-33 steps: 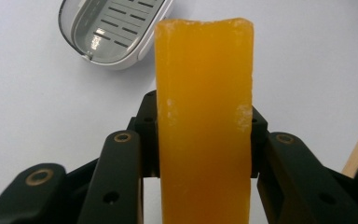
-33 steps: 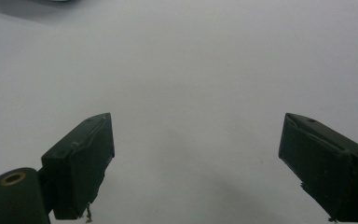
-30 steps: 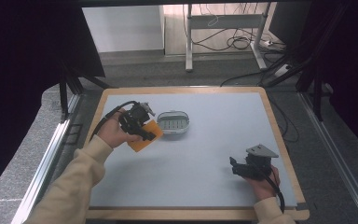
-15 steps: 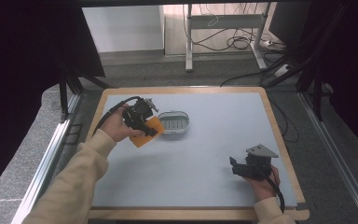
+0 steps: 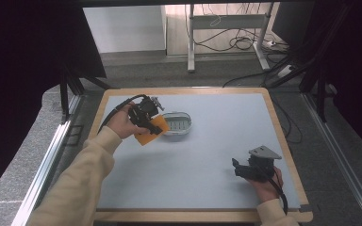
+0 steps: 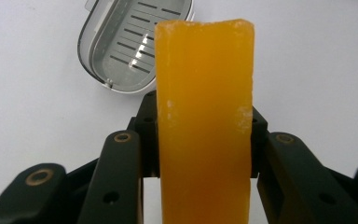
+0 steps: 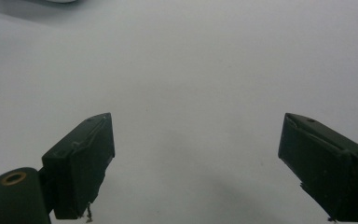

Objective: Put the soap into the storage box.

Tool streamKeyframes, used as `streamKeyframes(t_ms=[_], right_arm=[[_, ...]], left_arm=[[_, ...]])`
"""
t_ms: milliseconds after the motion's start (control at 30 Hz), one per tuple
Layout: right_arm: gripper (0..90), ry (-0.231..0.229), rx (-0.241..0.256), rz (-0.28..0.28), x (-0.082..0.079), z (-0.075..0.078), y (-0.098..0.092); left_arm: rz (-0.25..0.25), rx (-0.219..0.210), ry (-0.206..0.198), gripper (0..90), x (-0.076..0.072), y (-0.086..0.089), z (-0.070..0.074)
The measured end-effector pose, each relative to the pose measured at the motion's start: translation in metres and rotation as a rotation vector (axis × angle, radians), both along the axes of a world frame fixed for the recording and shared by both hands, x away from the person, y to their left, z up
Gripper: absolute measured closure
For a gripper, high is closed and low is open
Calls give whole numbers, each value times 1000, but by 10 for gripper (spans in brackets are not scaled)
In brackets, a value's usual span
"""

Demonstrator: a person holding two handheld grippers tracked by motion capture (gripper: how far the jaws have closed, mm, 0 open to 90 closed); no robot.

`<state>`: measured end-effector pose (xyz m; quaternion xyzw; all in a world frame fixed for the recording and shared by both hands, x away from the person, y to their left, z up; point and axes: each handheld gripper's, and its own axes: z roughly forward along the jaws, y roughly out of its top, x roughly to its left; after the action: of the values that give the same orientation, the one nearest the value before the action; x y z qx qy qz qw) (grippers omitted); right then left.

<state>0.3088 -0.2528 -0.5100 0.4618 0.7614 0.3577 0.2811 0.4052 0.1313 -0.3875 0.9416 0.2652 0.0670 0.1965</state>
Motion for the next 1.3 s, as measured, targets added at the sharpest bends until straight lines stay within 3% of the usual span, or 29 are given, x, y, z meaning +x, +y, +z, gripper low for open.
streamKeyframes(t_ms=[667, 967, 1300], right_arm=[[108, -10, 11, 13, -1, 1, 0], [108, -9, 12, 11, 0, 1, -1], [108, -11, 7, 16, 0, 0, 0]], left_arm=[[-33, 6, 24, 623, 26, 1, -17], [-64, 13, 26, 623, 42, -12, -19], [-109, 18, 16, 623, 45, -28, -17]])
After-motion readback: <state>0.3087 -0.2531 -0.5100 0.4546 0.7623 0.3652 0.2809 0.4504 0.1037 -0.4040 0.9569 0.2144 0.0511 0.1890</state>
